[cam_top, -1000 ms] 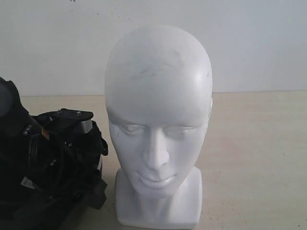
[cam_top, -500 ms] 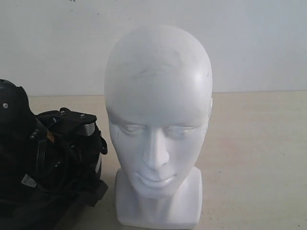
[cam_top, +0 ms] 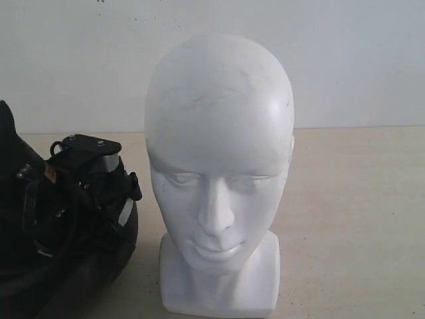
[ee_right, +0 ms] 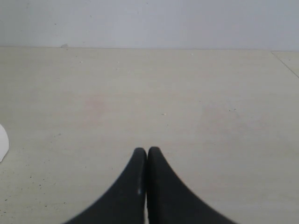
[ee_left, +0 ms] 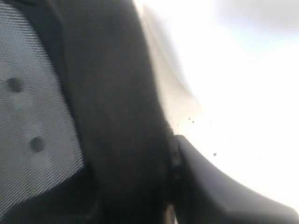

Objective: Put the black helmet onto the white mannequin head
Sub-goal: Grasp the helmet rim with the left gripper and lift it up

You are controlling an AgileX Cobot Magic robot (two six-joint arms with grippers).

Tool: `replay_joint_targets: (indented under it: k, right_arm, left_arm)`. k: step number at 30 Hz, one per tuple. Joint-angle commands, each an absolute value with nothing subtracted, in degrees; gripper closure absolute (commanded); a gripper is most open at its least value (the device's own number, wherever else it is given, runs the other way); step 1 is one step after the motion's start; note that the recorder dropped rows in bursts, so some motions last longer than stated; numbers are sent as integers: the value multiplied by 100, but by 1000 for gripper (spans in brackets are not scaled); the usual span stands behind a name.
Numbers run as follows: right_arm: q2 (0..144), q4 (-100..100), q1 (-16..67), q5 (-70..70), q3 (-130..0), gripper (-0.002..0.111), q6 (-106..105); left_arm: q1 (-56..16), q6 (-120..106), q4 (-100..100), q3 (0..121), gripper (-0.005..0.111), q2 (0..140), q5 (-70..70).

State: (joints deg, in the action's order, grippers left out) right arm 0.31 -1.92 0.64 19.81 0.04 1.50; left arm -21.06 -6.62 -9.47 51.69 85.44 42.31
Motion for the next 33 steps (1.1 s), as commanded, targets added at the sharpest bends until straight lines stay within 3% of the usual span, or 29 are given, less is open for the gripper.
replay_joint_targets:
  k: [1,14,33]
  right_arm:
    - [0,-179,59,1956,0,108,127]
    - [0,-179,59,1956,0,108,127]
    - [0,-179,59,1956,0,108,127]
  left_arm:
    - [-2119,-319,-507,5314,102,8177,4482]
    - [-2119,158,268,5339,102,7588,4861]
    - [-2119,316,589,5339,102,5099,4721]
